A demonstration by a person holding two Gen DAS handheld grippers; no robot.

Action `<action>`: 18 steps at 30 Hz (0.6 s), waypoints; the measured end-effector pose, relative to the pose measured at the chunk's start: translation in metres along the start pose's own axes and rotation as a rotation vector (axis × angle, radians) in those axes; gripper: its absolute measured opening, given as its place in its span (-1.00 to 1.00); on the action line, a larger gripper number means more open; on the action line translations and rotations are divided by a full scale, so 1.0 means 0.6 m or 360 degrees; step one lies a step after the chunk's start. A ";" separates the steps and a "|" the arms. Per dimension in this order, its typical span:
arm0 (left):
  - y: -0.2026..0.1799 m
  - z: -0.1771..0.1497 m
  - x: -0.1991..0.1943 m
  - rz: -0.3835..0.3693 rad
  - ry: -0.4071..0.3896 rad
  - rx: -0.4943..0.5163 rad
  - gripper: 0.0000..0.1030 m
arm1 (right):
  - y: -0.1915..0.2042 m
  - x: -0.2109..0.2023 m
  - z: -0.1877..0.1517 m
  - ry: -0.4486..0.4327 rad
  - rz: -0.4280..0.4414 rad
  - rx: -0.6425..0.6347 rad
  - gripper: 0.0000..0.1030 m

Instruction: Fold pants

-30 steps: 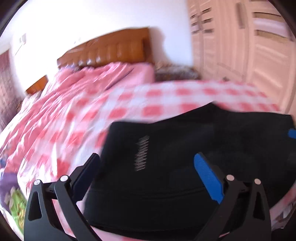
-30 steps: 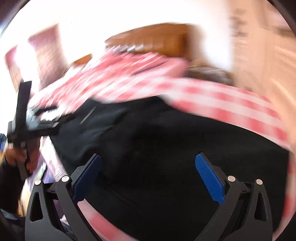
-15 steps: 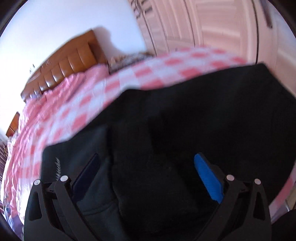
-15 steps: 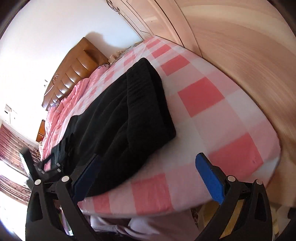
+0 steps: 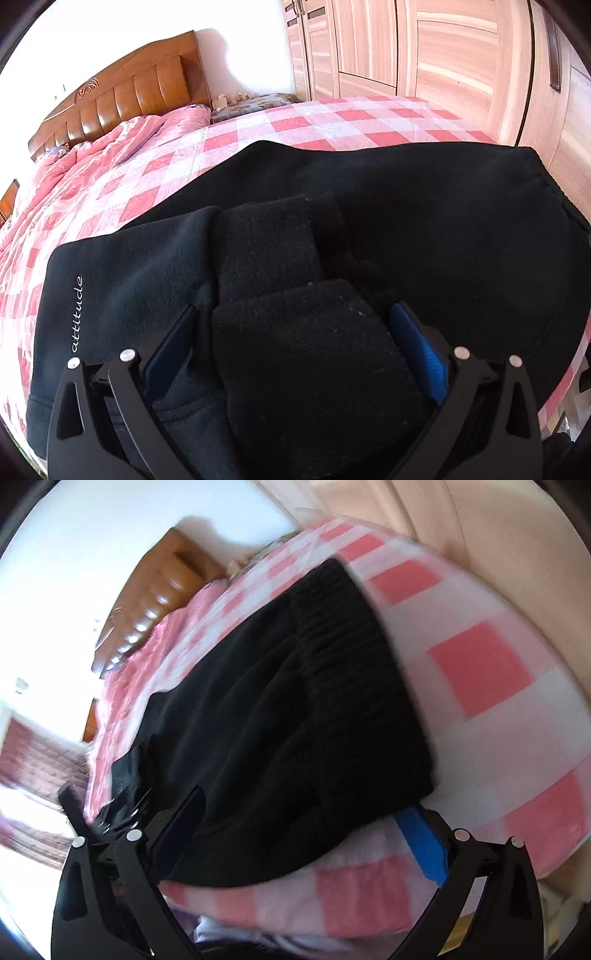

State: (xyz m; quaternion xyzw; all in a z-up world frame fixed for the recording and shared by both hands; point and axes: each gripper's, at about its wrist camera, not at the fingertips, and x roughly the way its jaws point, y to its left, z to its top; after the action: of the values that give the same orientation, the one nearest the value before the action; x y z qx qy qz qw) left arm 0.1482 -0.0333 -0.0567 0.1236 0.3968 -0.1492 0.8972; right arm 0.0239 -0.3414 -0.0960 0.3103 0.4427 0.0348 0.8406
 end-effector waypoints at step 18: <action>-0.004 0.004 0.003 0.0023 -0.0008 -0.0010 0.97 | 0.017 0.009 -0.004 -0.0162 -0.0201 -0.0073 0.53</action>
State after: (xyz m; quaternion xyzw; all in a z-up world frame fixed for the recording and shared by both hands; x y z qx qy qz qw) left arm 0.1501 -0.0365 -0.0570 0.1234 0.3941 -0.1418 0.8996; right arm 0.0277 -0.3303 -0.0951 0.2638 0.4173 -0.0240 0.8693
